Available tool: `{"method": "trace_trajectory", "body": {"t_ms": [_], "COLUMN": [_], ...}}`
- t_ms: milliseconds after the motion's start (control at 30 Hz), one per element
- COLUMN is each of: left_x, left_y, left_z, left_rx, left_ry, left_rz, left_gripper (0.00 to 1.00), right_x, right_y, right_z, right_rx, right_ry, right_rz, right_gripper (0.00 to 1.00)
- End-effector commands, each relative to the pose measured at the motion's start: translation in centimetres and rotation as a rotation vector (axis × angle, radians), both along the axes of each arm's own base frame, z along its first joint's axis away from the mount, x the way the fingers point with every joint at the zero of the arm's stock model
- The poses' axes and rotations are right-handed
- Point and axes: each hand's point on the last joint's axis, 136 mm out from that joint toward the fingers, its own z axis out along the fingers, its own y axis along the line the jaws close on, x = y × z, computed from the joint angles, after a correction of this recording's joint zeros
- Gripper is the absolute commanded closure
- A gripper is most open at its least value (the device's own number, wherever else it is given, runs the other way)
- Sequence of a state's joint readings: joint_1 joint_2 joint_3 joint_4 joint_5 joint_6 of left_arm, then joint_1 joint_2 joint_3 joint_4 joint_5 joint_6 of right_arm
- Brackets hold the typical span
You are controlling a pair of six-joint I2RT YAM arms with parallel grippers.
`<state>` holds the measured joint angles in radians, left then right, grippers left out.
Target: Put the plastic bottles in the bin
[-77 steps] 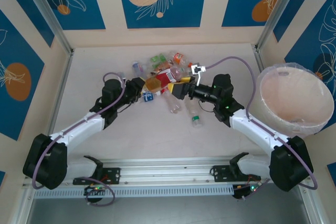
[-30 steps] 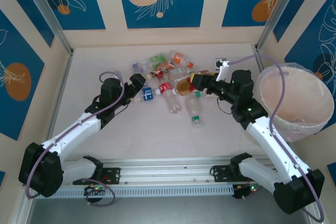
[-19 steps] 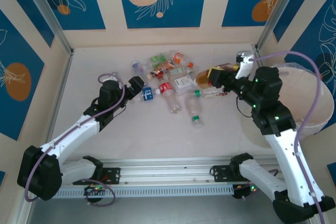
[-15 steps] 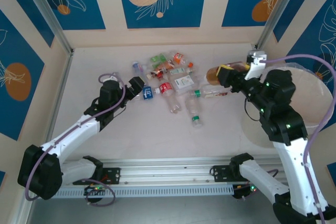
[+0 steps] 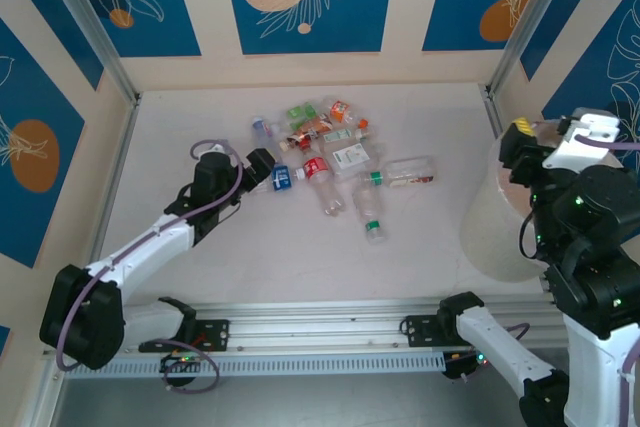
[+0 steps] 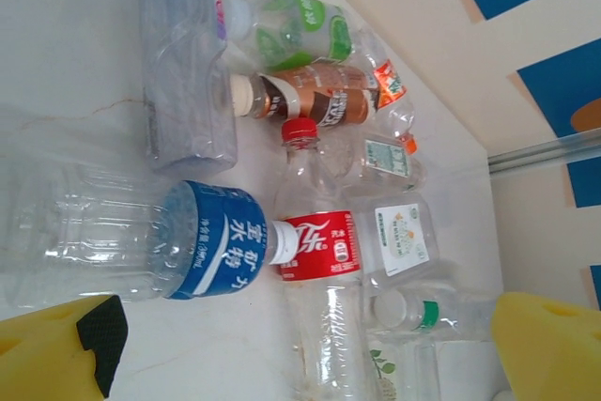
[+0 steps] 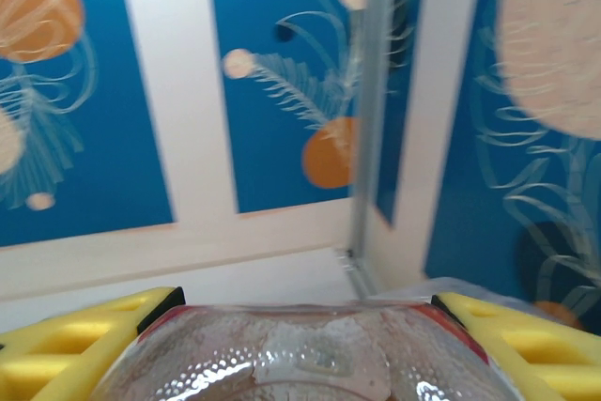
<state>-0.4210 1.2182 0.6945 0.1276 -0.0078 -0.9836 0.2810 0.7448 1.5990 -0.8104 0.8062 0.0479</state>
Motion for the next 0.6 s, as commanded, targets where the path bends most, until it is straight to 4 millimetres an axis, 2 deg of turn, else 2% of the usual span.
{"method": "trace_trajectory", "body": {"t_ms": [0,167,333,433,567], "left_x": [1.0,1.2,1.2,1.2,1.2], "left_y": [-0.2,-0.6,-0.6,-0.4,-0.2], "left_z": [0.8,0.2,-0.1,-0.3,-0.3], "left_rx": [0.008,-0.003,-0.008,-0.005,-0.008], "left_ry": [-0.029,-0.005,0.005,0.010,0.014], "left_rz": [-0.019,-0.039,-0.041,-0.037,-0.036], "left_gripper": [0.00,0.00,0.00,0.00,0.00], "right_x": [-1.5,-1.2,0.2,1.1,2.9], "right_y": [-3.4,-5.1,-4.8,-5.1,-6.3], "right_z": [0.5,-1.3,-3.6,-5.6,-9.6], "right_rx": [-0.076,-0.108,-0.066,-0.034,0.058], "right_ry": [0.038,0.130,0.181,0.258,0.395], "right_rz": [-0.208,-0.353,-0.346,-0.372,-0.392], "right_gripper": [0.58,0.57,0.60,0.60,0.60]}}
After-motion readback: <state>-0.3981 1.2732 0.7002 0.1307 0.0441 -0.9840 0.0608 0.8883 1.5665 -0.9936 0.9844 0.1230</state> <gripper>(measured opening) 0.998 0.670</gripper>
